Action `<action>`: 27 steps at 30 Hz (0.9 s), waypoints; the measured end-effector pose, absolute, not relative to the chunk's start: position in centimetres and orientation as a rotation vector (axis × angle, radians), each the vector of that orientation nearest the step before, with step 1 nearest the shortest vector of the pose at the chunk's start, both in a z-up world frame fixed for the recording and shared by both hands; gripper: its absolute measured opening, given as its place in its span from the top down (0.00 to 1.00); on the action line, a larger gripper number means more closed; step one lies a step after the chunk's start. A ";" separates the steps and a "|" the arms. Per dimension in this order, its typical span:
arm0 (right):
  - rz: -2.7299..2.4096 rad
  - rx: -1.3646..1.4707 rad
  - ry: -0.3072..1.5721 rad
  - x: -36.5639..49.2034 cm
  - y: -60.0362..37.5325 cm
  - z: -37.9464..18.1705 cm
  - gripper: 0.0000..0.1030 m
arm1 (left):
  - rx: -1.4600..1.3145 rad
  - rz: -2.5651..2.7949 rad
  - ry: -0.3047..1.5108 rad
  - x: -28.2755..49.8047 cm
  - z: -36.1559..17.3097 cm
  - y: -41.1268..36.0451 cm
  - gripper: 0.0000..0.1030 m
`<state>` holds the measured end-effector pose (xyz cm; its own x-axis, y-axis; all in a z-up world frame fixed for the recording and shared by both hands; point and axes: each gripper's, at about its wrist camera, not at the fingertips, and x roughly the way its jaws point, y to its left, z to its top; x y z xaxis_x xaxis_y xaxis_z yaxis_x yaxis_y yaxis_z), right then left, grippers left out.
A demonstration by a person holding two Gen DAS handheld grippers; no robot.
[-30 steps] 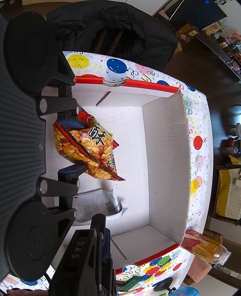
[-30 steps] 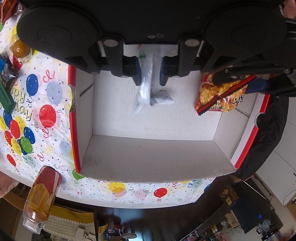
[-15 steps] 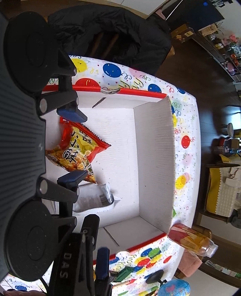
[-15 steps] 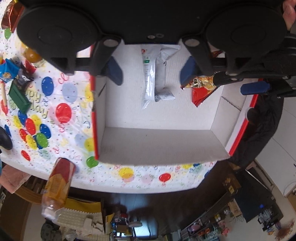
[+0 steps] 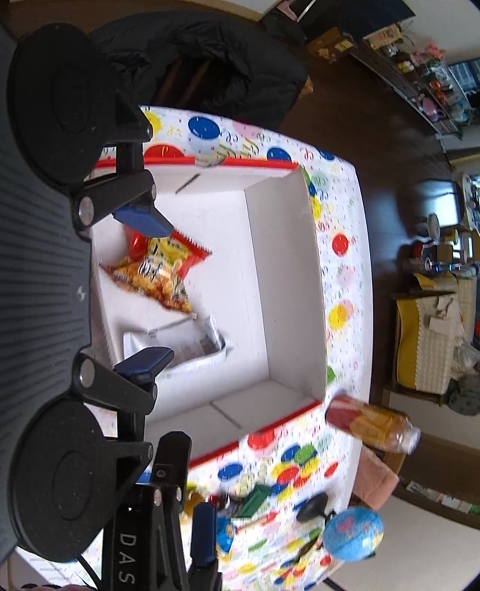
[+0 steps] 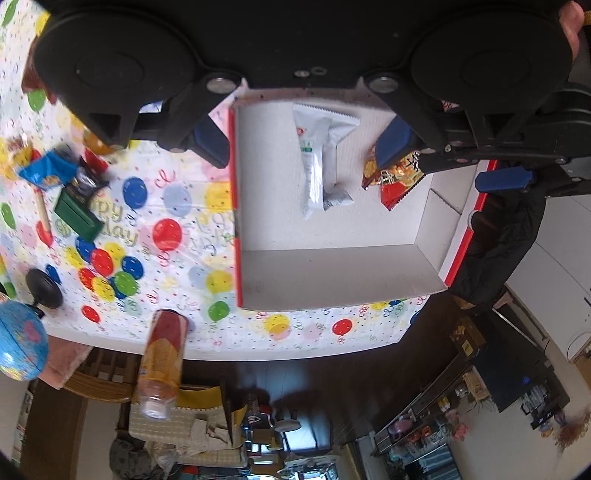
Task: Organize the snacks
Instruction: 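Grasp the copper foil bag with the right tool while the left tool grasps the brown chocolate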
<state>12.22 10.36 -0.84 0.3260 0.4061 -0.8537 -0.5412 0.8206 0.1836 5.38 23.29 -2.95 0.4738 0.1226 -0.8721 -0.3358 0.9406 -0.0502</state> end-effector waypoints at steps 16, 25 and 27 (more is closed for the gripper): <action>0.446 -0.007 1.127 8.8 -3.1 -1.3 0.10 | -0.203 0.070 0.988 5.7 -2.0 14.0 0.01; 0.318 0.043 1.158 10.8 -13.6 -3.1 0.10 | -0.182 -0.014 1.030 9.0 -3.3 6.2 0.01; 0.291 0.047 1.159 11.5 -15.6 -3.5 0.10 | -0.182 -0.022 1.040 10.0 -3.8 4.6 0.01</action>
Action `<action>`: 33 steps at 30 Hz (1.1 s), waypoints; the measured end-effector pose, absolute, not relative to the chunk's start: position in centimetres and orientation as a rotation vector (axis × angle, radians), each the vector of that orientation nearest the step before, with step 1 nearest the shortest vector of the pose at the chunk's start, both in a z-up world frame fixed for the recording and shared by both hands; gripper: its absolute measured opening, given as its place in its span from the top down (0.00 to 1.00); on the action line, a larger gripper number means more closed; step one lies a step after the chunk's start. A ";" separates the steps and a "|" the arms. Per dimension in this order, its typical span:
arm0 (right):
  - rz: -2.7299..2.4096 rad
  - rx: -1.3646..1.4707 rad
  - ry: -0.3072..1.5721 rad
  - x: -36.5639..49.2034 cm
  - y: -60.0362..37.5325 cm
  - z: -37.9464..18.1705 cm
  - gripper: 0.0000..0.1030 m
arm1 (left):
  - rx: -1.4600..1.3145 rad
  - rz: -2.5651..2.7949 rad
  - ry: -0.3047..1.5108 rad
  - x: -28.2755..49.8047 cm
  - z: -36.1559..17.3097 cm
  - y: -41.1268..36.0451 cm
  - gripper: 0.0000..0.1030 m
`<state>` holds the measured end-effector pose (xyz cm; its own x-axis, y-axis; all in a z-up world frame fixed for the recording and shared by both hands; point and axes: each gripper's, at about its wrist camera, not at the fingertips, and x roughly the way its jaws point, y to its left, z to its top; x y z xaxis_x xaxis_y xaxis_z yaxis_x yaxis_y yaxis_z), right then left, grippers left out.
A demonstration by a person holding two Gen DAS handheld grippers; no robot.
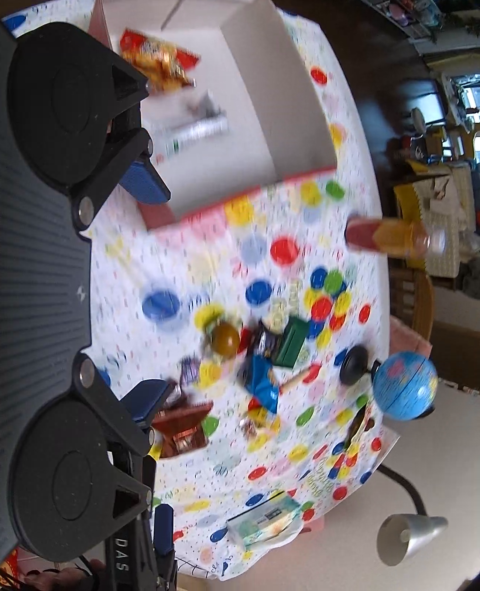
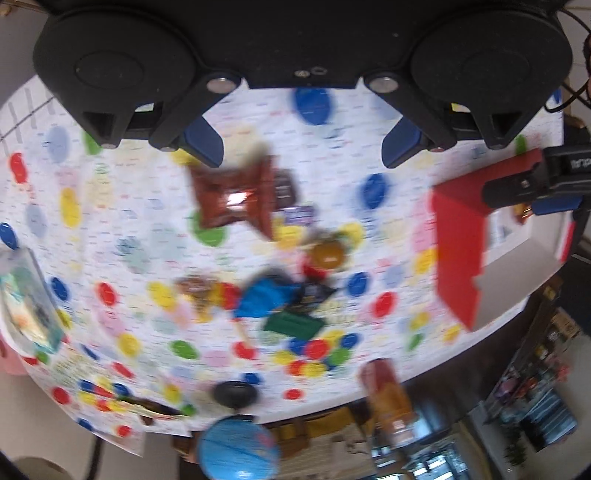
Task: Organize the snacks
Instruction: 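Grasp the copper foil bag with the right tool while the left tool grasps the brown chocolate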
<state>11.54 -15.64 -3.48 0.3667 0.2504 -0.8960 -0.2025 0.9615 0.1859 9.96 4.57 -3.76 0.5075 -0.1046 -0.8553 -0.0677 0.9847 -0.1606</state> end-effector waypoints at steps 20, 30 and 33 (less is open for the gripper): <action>0.374 0.013 1.248 18.1 -22.5 -8.9 0.12 | -0.148 0.050 1.190 16.7 -11.8 -3.4 0.02; 0.444 -0.037 1.310 20.5 -19.1 -12.8 0.11 | -0.205 0.133 1.204 17.2 -12.6 -1.9 0.02; 0.432 -0.063 1.330 20.9 -18.5 -14.1 0.12 | -0.210 0.141 1.210 17.4 -12.9 -1.9 0.02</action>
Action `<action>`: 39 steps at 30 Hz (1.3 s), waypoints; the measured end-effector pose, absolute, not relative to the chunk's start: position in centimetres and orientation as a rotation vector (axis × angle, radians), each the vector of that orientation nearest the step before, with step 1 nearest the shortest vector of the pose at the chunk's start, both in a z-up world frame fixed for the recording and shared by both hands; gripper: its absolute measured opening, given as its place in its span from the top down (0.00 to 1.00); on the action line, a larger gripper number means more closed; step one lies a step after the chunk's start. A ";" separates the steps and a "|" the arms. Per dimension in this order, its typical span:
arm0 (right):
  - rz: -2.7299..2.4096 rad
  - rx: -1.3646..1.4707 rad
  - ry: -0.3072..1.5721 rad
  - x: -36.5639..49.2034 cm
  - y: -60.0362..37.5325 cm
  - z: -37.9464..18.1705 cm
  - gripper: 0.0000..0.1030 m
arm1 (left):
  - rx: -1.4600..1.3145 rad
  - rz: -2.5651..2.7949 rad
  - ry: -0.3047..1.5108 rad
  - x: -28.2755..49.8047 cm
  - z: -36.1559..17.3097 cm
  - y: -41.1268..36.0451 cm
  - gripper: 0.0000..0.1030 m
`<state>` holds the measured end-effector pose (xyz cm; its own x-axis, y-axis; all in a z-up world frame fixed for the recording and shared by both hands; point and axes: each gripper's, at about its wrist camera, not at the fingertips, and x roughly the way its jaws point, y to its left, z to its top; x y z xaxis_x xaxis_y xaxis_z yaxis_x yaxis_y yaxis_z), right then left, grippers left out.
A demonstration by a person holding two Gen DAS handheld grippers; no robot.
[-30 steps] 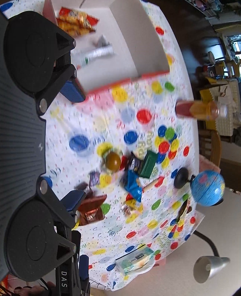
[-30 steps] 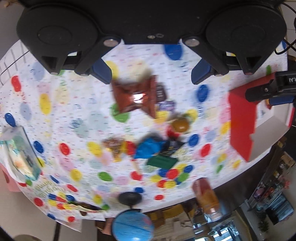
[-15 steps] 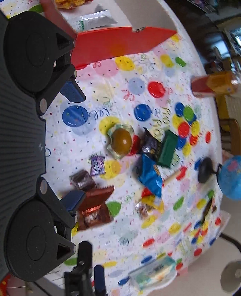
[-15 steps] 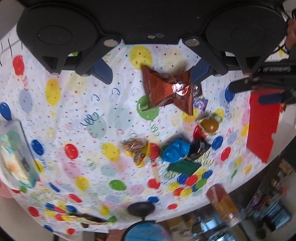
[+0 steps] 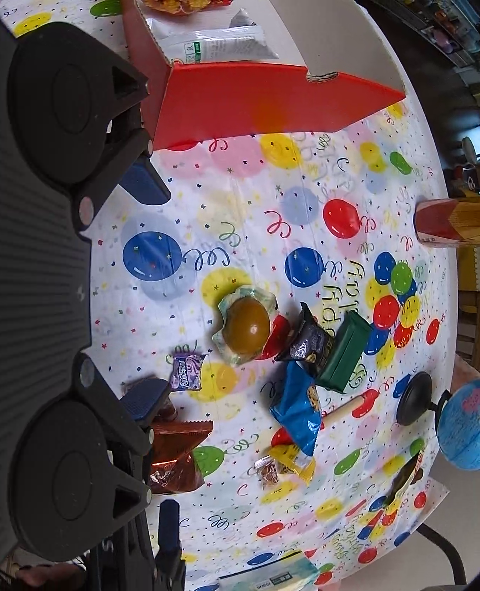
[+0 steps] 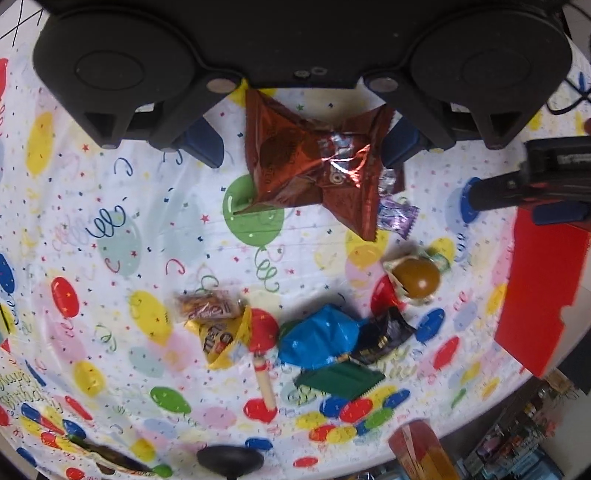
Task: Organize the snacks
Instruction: 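Grasp the copper foil bag with the right tool while the left tool grasps the brown chocolate, then carry the copper foil bag and brown chocolate with both tools into the box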
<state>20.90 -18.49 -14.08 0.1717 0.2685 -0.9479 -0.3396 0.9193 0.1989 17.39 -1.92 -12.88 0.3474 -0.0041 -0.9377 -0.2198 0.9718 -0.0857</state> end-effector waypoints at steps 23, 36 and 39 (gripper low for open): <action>0.395 -0.011 1.323 20.7 -25.1 -13.4 0.41 | -0.250 0.032 1.333 20.3 -17.6 -8.8 0.35; 0.411 -0.016 1.308 19.9 -24.0 -12.1 0.42 | -0.274 0.053 1.323 19.1 -16.5 -7.3 0.65; 0.430 -0.027 1.301 19.4 -23.0 -11.2 0.42 | -0.289 0.063 1.304 18.1 -15.2 -6.0 0.65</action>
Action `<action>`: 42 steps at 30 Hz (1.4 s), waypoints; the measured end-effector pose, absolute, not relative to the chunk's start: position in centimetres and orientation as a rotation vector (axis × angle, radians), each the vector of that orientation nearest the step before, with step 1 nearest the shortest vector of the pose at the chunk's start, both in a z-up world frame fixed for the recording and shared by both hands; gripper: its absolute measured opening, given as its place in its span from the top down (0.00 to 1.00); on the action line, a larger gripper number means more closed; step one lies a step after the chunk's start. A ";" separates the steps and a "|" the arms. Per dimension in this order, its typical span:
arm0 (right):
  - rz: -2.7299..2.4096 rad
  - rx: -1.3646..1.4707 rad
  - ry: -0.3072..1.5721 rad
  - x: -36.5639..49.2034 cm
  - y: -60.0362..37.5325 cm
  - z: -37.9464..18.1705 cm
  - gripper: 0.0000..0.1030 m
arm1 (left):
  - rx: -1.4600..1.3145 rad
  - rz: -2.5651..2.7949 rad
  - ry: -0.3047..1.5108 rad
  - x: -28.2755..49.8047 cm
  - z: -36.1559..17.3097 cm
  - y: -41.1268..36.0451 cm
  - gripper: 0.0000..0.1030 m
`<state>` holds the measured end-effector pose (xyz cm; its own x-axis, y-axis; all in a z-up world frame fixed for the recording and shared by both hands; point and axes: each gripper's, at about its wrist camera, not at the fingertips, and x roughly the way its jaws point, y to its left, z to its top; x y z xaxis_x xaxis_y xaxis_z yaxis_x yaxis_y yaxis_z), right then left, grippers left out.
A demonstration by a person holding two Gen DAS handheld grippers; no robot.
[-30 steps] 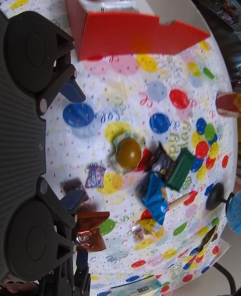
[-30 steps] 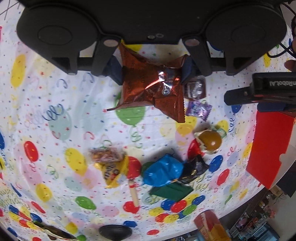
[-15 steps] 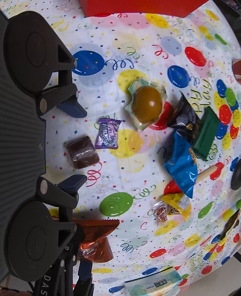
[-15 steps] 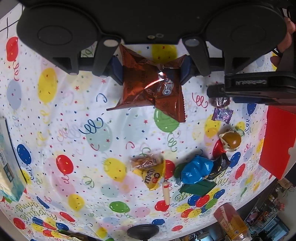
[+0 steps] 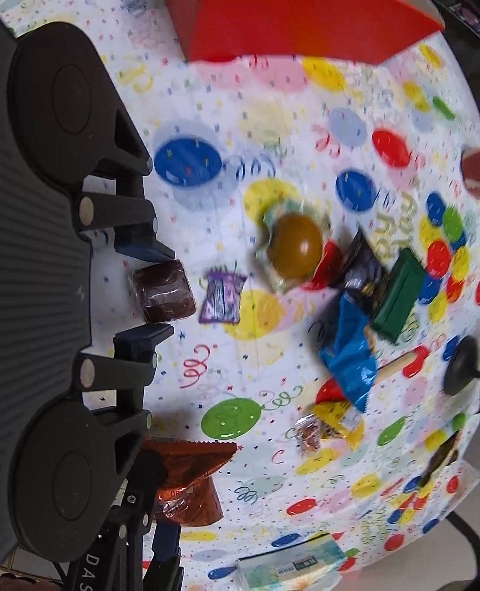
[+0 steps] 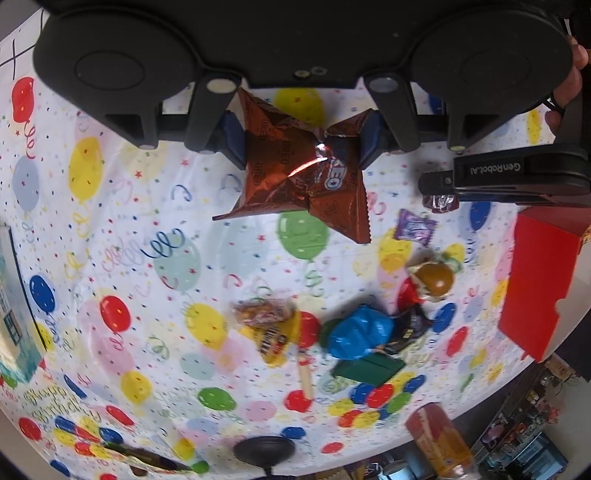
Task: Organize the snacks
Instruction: 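Carry the copper foil bag and brown chocolate with both tools into the box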
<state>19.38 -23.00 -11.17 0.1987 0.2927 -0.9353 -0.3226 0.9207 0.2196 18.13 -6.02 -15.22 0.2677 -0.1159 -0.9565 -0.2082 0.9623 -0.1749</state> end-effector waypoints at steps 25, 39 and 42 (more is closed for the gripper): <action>0.696 -0.150 1.161 15.2 -3.1 -1.2 0.42 | -0.313 0.195 1.093 11.4 -3.1 12.1 0.65; 0.814 -0.261 1.117 15.2 10.1 -0.9 0.42 | -0.376 0.380 1.036 8.6 -1.9 24.8 0.65; 0.816 -0.284 1.132 15.4 12.4 -2.1 0.42 | -0.378 0.417 1.051 8.5 -2.7 26.8 0.65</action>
